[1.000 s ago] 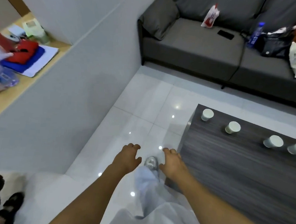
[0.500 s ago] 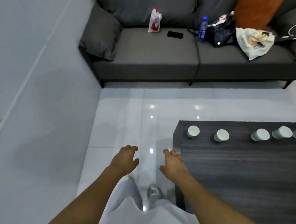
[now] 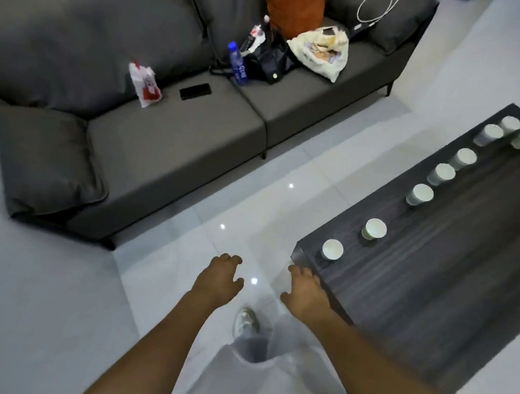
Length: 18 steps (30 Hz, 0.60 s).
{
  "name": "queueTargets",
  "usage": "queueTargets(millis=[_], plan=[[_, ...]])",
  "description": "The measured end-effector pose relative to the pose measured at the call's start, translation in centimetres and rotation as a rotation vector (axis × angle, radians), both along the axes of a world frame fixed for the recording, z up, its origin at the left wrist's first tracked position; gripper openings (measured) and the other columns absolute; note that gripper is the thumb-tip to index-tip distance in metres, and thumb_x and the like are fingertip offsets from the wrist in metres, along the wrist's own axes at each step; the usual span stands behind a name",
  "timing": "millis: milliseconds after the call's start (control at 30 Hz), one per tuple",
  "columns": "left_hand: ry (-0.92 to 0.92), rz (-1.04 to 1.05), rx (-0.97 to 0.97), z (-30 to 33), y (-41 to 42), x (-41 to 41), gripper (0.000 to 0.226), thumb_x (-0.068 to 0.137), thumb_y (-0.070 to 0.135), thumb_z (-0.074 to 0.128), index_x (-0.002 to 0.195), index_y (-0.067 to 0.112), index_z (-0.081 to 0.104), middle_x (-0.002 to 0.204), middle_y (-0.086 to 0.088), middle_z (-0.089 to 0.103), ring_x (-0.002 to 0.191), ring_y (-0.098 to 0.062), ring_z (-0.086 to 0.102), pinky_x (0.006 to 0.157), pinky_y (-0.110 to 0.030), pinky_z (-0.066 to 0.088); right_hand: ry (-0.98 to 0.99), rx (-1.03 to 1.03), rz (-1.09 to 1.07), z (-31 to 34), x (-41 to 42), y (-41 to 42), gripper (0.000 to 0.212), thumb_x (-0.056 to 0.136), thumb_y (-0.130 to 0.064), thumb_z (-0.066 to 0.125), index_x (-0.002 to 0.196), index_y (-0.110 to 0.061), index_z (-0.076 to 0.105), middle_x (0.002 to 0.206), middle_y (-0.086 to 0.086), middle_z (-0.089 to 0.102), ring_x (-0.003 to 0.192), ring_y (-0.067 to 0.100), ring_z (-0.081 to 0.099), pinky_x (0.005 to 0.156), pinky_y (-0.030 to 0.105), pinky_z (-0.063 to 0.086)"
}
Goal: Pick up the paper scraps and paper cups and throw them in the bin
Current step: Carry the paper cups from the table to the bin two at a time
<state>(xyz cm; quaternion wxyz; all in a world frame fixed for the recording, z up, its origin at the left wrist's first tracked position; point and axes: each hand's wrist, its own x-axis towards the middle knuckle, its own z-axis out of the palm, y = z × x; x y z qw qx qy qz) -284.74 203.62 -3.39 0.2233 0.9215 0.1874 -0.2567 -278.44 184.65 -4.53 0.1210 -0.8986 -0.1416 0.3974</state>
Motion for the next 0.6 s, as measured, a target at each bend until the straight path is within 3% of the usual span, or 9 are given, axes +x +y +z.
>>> queueTargets(millis=[333, 600], plan=[[0.041, -0.356, -0.042, -1.0, 3.6, 13.4, 0.048, 0.093, 0.033, 0.051, 0.138, 0.020, 0.039, 0.129, -0.003, 0.047, 0.119, -0.019, 0.044, 0.092, -0.034, 0.047, 0.044, 0.002, -0.378, -0.7, 6.3, 2.9, 0.059, 0.093, -0.028, 0.056, 0.144, -0.018, 0.030, 0.147, 0.009, 0.034, 0.134, 0.031, 0.034, 0.108, 0.039, 0.035], [0.041, -0.596, -0.015, -1.6, 2.1, 25.6, 0.048, 0.094, 0.032, 0.049, 0.139, 0.020, 0.038, 0.133, -0.002, 0.045, 0.122, -0.018, 0.042, 0.090, -0.030, 0.045, 0.047, -0.007, -0.620, -1.8, 14.1, 2.4, 0.049, 0.093, -0.026, 0.056, 0.136, -0.014, 0.035, 0.137, 0.010, 0.039, 0.126, 0.029, 0.039, 0.100, 0.042, 0.043]])
